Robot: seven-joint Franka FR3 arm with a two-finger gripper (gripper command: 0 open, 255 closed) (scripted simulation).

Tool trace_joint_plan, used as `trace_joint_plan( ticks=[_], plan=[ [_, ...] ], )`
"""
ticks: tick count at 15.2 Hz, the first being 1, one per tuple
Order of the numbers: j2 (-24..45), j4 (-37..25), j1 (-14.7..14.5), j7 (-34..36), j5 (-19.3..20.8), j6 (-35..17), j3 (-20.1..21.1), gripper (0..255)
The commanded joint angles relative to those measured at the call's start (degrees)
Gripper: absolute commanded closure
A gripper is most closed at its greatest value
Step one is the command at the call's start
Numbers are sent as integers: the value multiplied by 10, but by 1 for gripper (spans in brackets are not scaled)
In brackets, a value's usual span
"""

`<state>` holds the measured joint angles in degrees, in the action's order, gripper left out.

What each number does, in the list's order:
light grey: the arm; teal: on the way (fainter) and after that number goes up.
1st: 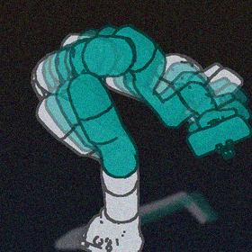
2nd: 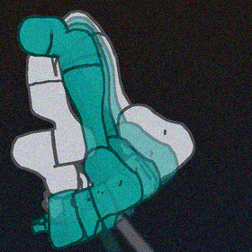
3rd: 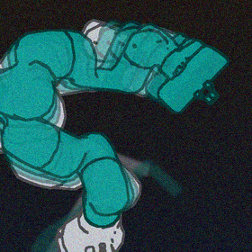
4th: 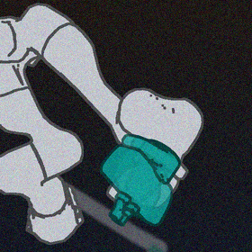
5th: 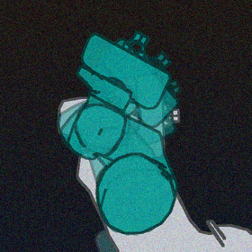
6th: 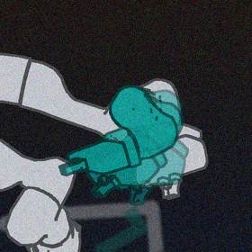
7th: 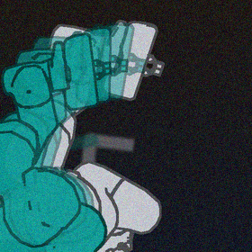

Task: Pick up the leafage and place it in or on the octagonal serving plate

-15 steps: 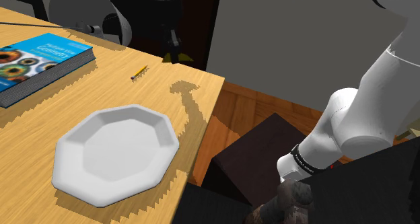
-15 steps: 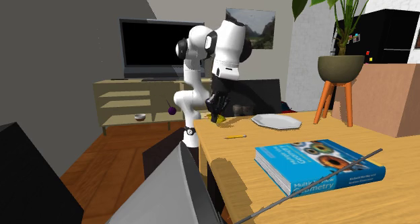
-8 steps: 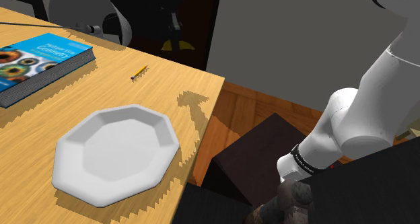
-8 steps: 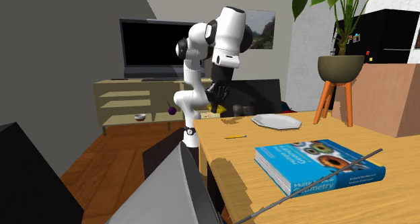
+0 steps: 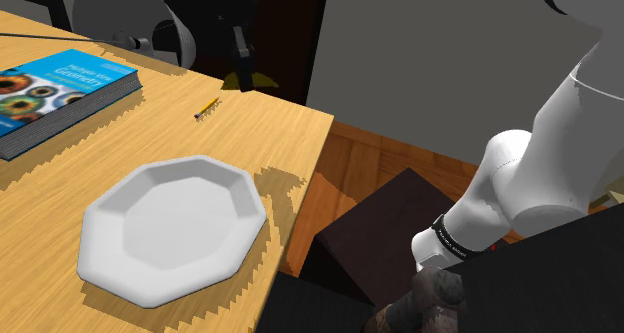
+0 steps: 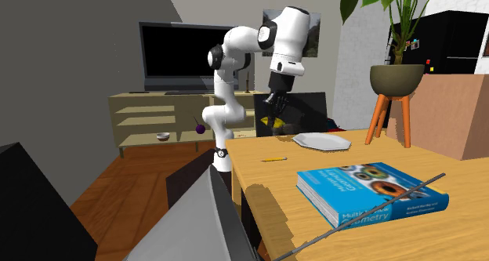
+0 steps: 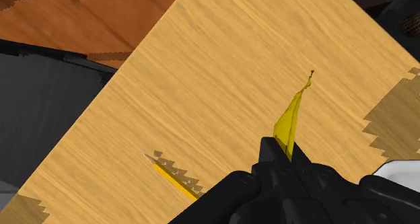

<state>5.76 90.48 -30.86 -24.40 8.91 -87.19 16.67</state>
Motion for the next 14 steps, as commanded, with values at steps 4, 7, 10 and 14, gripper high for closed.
trace_joint_plan(
  ticks=[4, 7, 10, 14],
  plan=[
    [38, -47, -43, 71, 4, 21, 31, 255],
    [65, -83, -71, 112, 9, 36, 47, 255],
    [99, -127, -101, 153, 17, 54, 61, 255],
    [151, -200, -147, 202, 33, 82, 76, 255]
  ],
)
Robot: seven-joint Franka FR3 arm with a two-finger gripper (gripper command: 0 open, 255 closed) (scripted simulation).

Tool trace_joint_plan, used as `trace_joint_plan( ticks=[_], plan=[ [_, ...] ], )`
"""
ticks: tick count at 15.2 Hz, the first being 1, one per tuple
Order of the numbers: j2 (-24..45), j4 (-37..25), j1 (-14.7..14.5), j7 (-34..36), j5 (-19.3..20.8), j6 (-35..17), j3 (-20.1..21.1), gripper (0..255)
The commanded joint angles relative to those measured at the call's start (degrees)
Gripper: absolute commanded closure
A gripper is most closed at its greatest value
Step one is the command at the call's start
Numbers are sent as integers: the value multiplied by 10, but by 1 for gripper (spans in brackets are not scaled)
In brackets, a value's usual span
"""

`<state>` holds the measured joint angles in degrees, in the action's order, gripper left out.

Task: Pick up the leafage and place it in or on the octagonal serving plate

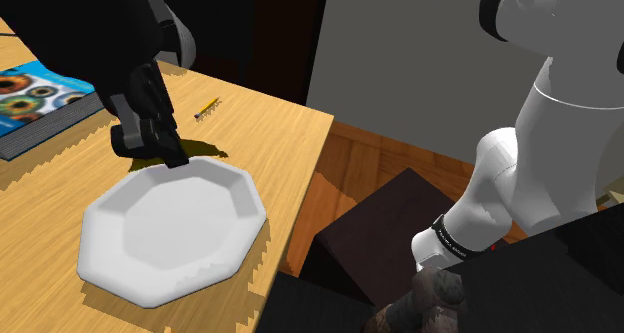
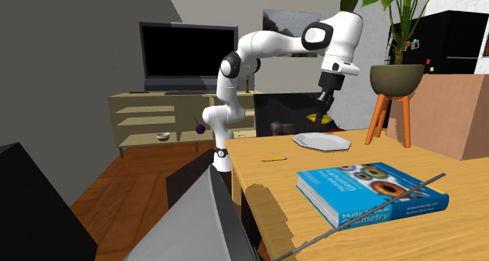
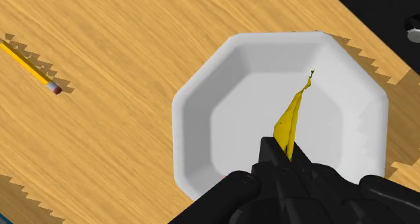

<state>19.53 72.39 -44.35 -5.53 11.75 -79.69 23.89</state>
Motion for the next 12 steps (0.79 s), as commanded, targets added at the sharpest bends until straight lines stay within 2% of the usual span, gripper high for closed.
trace_joint_plan(
  ticks=[1, 12],
  plan=[
    [11, -7, -11, 14, 3, -2, 3, 255],
    [-4, 100, 3, 20, -3, -94, 2, 255]
  ],
)
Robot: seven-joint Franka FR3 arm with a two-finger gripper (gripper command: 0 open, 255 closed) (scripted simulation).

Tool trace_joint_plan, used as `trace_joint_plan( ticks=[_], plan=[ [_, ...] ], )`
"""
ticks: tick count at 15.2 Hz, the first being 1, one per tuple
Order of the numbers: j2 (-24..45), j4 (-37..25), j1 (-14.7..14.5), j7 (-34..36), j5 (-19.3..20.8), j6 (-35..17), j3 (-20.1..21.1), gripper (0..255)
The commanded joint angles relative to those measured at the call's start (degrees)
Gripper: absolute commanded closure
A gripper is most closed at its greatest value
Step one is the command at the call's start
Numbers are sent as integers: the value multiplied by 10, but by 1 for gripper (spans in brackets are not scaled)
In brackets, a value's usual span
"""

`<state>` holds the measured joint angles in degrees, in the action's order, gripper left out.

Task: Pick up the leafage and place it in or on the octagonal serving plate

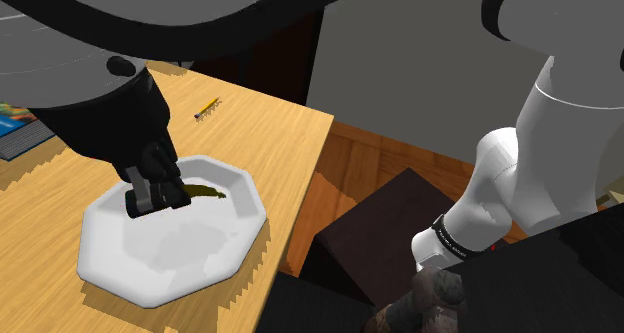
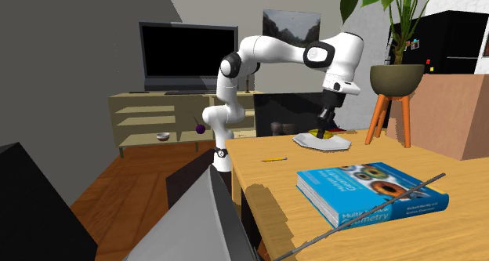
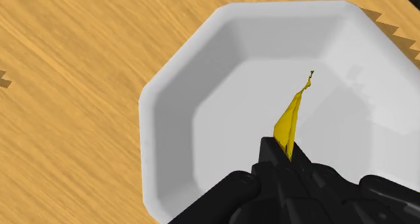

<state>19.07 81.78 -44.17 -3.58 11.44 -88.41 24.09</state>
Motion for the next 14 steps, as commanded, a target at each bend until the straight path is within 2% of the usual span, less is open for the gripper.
trace_joint_plan(
  ticks=[1, 9, 10, 14],
  plan=[
    [0, 19, 2, 1, 0, -20, -1, 255],
    [0, 19, 2, 1, 0, -20, -1, 255],
    [0, 19, 2, 1, 0, -20, -1, 0],
    [0, 19, 2, 1, 0, -20, -1, 0]
  ],
)
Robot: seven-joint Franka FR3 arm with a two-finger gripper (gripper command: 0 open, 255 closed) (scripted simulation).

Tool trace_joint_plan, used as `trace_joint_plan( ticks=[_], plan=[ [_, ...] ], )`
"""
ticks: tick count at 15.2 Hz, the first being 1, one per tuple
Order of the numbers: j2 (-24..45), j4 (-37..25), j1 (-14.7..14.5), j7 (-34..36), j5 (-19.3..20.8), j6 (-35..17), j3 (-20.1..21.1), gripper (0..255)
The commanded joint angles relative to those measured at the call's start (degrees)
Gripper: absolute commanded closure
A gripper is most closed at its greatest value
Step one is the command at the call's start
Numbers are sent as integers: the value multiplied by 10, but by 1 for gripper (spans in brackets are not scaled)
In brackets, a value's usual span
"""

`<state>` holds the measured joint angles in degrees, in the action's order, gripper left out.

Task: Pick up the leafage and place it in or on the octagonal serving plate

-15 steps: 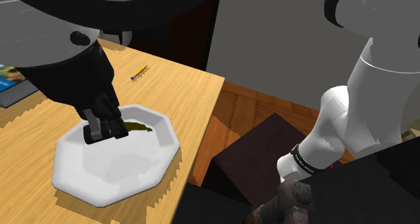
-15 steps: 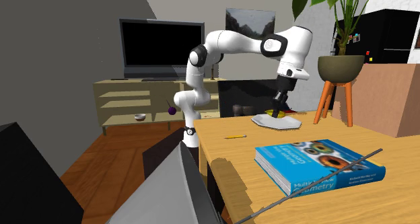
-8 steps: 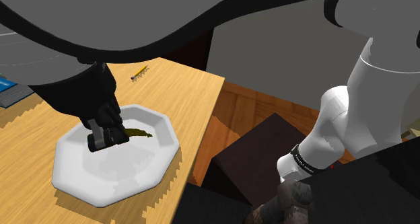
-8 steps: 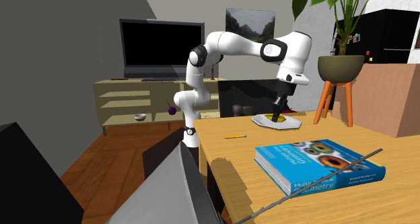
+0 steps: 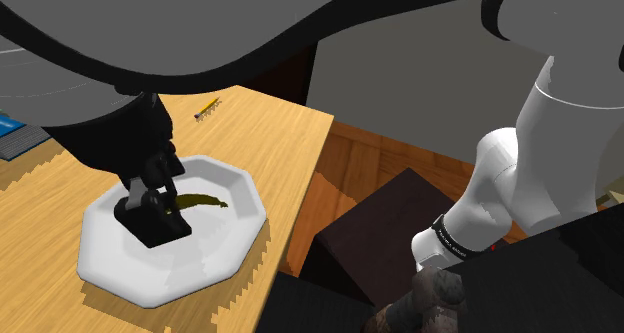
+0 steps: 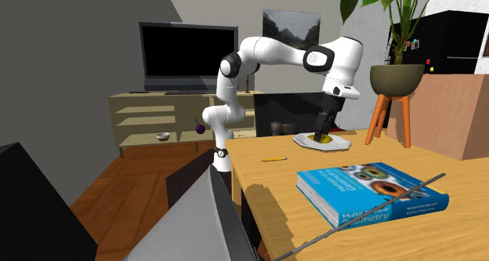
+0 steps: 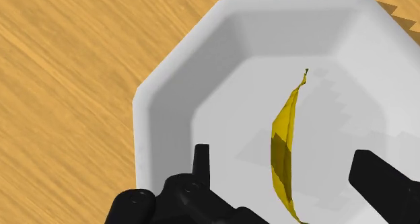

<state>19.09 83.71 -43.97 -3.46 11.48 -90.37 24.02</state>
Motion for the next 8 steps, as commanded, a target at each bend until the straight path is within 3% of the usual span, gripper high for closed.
trace_joint_plan(
  ticks=[1, 5, 8],
  plan=[
    [0, 0, 0, 0, 0, 0, 0, 0],
    [31, -115, -20, 0, 10, 87, 2, 0],
    [30, -115, -20, 0, 10, 86, 2, 0]
  ],
)
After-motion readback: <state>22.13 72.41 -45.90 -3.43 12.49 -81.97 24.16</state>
